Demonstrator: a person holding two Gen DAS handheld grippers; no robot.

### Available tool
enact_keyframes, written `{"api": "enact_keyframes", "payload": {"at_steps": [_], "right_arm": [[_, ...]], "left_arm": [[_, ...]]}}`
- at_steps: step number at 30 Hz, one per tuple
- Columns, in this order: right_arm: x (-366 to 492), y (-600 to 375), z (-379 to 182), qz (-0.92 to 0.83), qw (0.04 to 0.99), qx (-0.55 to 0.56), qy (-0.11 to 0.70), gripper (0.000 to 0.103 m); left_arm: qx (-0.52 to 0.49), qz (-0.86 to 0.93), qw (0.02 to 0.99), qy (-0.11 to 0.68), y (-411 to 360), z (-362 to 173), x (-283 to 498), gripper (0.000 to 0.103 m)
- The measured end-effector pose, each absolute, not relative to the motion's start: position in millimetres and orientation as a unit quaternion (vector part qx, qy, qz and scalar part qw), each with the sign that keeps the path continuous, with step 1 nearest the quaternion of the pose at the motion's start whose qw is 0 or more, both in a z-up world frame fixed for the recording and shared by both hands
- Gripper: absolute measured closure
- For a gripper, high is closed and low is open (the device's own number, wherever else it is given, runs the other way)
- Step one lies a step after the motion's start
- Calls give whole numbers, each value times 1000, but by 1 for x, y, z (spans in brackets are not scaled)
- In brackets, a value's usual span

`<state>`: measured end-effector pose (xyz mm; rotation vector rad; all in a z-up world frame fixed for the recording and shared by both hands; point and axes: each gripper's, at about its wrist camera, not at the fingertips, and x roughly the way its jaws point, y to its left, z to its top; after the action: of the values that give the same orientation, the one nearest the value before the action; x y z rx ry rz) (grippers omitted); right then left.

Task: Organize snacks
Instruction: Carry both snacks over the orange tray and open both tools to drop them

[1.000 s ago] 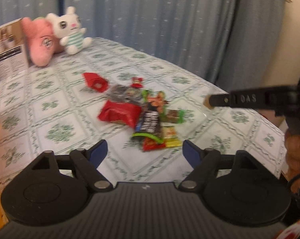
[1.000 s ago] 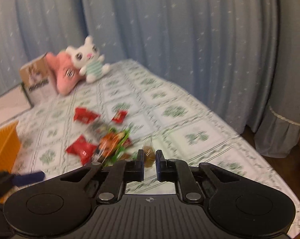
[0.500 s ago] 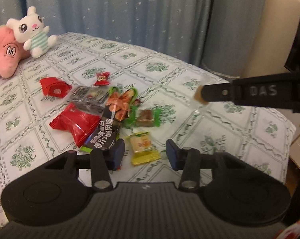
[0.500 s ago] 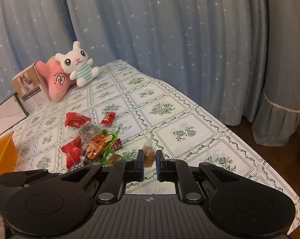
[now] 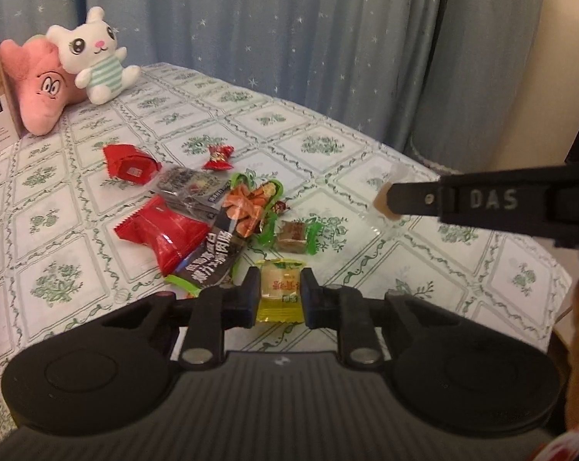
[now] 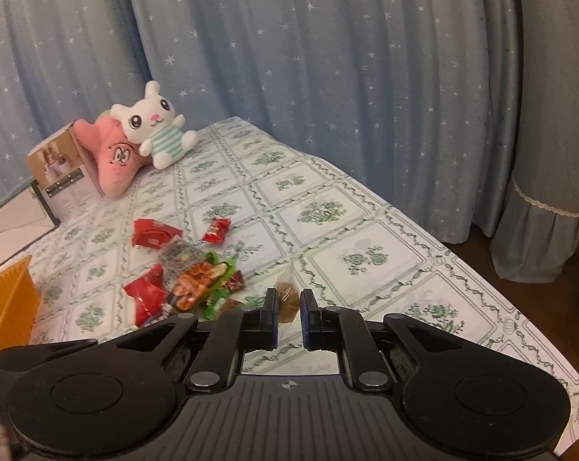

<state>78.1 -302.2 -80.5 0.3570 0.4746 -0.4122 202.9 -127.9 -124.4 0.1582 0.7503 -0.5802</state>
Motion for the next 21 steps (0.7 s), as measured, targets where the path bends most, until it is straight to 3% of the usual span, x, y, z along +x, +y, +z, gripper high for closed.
{"api": "enact_keyframes", "payload": {"at_steps": [14,21], "right_arm": [[127,-187,-39,31,967,144,208,92],[166,-99,-30,152,953,129,229,92]], "left_arm": [[48,-117,934,335,29,-32,190,84],[37,-24,937,347,121,-23,171,83]]}}
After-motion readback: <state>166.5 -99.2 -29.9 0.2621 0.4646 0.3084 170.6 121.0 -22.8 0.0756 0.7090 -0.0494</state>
